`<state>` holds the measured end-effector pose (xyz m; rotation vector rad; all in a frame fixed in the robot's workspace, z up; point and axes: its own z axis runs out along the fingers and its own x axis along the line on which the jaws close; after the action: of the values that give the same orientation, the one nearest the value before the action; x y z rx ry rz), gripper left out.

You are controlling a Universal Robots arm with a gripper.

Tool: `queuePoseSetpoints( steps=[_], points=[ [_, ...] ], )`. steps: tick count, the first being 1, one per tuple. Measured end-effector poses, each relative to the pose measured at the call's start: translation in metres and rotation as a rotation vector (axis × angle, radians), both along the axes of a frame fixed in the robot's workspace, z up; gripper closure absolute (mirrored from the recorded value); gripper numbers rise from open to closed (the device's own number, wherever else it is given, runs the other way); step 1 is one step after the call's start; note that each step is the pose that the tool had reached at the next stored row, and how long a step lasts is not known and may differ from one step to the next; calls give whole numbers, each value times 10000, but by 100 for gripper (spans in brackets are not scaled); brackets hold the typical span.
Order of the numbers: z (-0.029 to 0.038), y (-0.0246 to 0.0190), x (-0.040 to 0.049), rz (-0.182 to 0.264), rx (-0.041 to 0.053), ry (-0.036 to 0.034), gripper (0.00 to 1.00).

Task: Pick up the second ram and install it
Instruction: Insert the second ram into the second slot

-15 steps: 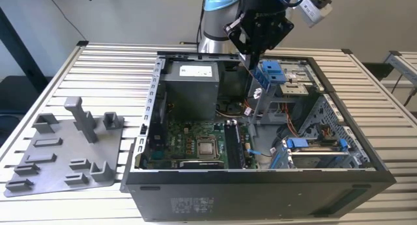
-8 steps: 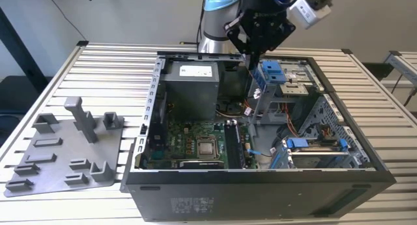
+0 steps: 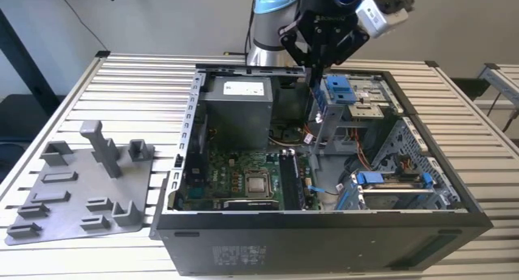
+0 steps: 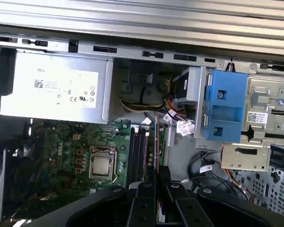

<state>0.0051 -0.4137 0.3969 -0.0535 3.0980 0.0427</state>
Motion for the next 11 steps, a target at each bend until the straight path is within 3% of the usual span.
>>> queuePoseSetpoints(
  steps=[5, 11],
  points=[
    [-1, 0, 0, -588, 1, 0, 85],
    [-5, 0, 0, -597, -8, -1, 85]
  ],
)
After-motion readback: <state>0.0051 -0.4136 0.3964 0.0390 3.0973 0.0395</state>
